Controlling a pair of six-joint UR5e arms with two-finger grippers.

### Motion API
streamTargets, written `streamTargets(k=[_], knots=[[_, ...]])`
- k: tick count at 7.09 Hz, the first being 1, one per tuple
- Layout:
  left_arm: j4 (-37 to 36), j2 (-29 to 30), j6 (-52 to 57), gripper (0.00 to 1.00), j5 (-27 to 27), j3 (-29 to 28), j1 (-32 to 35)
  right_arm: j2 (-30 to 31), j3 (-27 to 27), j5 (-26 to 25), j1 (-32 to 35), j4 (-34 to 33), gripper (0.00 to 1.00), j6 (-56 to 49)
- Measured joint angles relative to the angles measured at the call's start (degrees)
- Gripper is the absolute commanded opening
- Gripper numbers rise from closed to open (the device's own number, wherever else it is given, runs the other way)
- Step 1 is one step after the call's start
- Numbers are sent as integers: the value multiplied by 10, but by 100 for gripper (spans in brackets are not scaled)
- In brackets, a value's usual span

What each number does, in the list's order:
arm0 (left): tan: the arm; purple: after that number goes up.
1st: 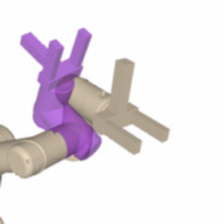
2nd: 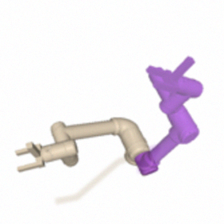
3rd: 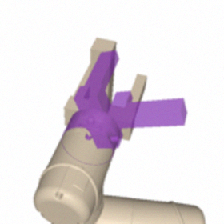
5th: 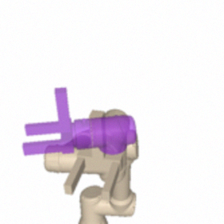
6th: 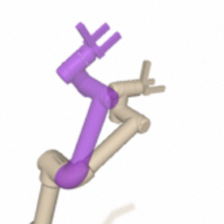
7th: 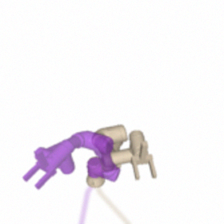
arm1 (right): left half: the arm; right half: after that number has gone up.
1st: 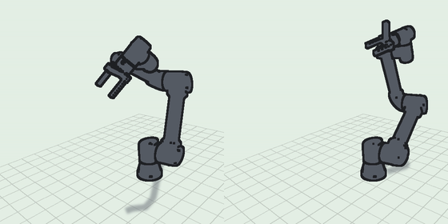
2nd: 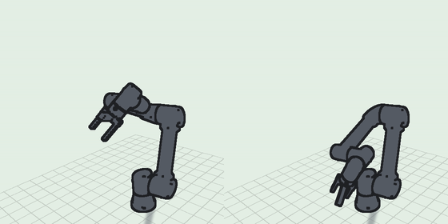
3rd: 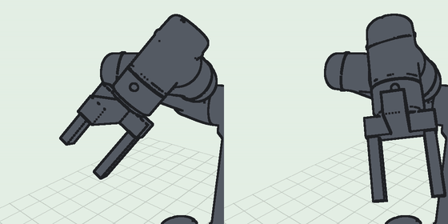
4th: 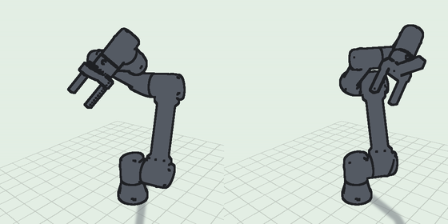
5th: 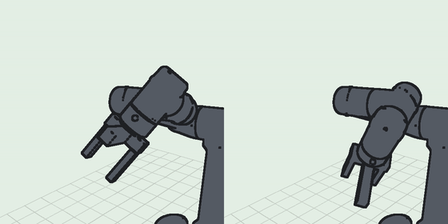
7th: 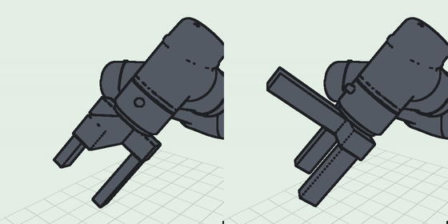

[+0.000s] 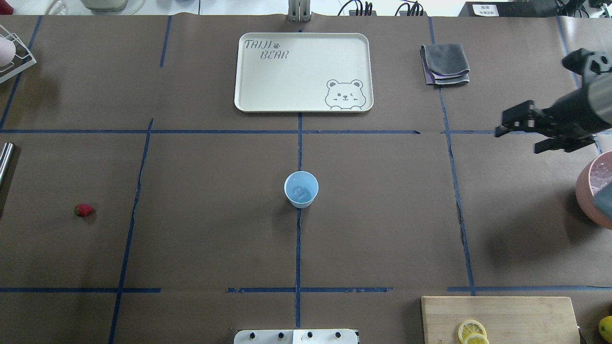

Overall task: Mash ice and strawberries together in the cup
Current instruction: 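Move the right gripper back over the pink ice bowl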

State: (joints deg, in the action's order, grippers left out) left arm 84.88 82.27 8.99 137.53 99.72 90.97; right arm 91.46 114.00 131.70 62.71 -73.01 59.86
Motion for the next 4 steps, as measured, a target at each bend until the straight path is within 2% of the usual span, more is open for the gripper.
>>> streamTargets(k=[2, 4], knots=[[-1, 0, 0, 100, 0, 0, 0, 80, -40, 7, 86, 1, 100, -232], [-1, 0, 0, 100, 0, 0, 0, 105, -97, 13, 132, 1, 100, -389]])
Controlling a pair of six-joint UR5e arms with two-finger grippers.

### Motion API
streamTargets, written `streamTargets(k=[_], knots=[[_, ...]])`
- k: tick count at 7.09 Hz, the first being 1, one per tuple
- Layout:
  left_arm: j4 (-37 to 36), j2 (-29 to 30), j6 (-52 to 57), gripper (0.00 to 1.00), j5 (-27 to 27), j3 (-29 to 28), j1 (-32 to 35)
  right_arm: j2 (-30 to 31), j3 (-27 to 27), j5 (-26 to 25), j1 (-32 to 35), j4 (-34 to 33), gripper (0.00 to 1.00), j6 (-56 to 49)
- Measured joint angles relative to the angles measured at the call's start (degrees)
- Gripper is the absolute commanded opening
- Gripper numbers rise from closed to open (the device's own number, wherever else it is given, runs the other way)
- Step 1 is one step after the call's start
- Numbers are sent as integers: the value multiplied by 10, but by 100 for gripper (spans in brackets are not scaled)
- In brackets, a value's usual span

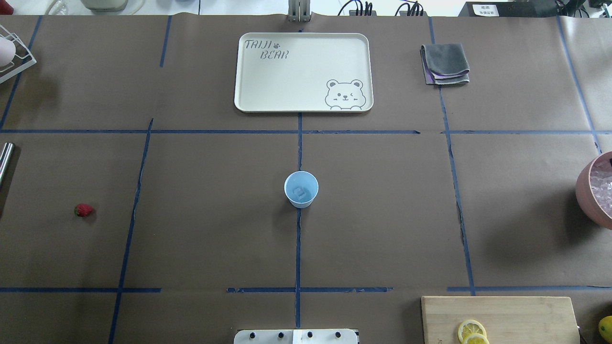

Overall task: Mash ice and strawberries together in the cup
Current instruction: 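Move the right gripper back over the pink ice bowl, then grasp another ice cube from the pink bowl with the right gripper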

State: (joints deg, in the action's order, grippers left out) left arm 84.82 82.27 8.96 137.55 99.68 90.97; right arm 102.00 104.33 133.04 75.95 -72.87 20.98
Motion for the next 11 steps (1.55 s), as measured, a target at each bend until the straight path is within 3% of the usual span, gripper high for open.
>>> streamTargets(k=[5, 10, 11], knots=[[0, 0, 0, 100, 1, 1, 0, -3, -76, 19, 4, 83, 98, -23], [1, 0, 0, 100, 4, 1, 0, -3, -98, 27, -22, 87, 85, -23], [1, 0, 0, 100, 4, 1, 0, -4, -102, 27, -23, 87, 78, -23]])
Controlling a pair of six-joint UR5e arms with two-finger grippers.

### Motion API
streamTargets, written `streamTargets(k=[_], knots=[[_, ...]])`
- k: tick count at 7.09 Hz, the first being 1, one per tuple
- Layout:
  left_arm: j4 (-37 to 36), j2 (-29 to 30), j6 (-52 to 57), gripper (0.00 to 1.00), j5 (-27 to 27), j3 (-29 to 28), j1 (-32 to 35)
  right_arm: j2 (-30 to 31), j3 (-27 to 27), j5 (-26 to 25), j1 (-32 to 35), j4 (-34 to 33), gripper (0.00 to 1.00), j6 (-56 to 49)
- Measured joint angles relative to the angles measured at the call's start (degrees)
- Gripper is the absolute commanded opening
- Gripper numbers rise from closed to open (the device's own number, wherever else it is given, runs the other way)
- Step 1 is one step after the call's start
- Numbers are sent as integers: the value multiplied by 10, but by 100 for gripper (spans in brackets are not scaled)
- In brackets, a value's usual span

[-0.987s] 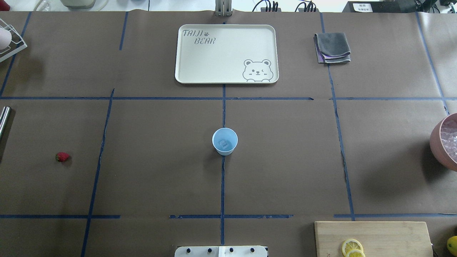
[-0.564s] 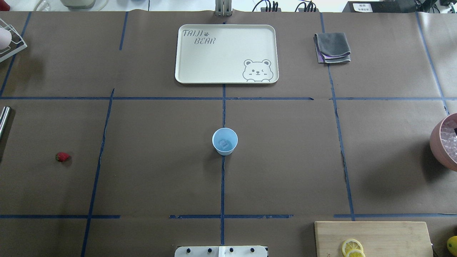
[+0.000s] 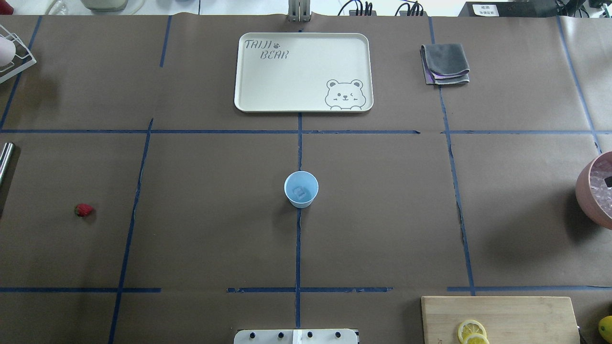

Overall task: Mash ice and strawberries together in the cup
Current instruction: 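Grasp another ice cube from the pink bowl with the right gripper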

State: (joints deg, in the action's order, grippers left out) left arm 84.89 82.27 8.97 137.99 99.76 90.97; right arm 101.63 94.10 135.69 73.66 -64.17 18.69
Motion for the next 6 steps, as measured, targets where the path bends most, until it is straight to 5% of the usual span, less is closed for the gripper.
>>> streamTargets(k=[4, 6], knots=[[0, 0, 0, 100, 0, 0, 0, -4, -7, -2, -4, -1, 68, 1], [0, 0, 0, 100, 0, 0, 0, -12, -16, -2, -5, 0, 48, 1]])
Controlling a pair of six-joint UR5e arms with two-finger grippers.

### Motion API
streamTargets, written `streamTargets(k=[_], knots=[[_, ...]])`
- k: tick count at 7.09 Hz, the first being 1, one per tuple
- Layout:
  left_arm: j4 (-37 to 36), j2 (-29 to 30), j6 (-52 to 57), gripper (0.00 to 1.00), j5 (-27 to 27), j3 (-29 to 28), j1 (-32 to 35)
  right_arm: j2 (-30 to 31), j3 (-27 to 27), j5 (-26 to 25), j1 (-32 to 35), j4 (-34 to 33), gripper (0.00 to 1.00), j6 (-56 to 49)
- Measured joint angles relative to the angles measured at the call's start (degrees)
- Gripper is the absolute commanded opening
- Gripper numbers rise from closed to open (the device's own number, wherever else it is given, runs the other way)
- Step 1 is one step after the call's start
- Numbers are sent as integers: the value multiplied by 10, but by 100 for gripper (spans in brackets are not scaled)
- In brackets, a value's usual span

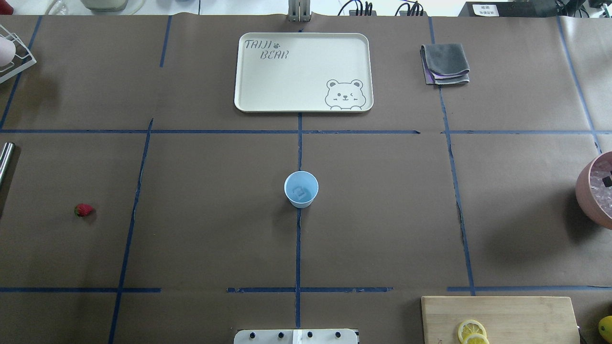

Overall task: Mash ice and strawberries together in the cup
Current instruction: 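Grasp another ice cube from the pink bowl with the right gripper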

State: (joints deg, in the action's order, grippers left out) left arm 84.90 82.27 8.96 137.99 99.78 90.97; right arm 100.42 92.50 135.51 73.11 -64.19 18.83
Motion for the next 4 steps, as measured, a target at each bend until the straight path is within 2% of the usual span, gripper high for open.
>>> streamTargets(k=[2, 4], knots=[[0, 0, 0, 100, 0, 0, 0, -1, -4, 1, 0, 0, 4, 1], [0, 0, 0, 100, 3, 1, 0, 0, -1, 3, 0, 1, 0, 1]])
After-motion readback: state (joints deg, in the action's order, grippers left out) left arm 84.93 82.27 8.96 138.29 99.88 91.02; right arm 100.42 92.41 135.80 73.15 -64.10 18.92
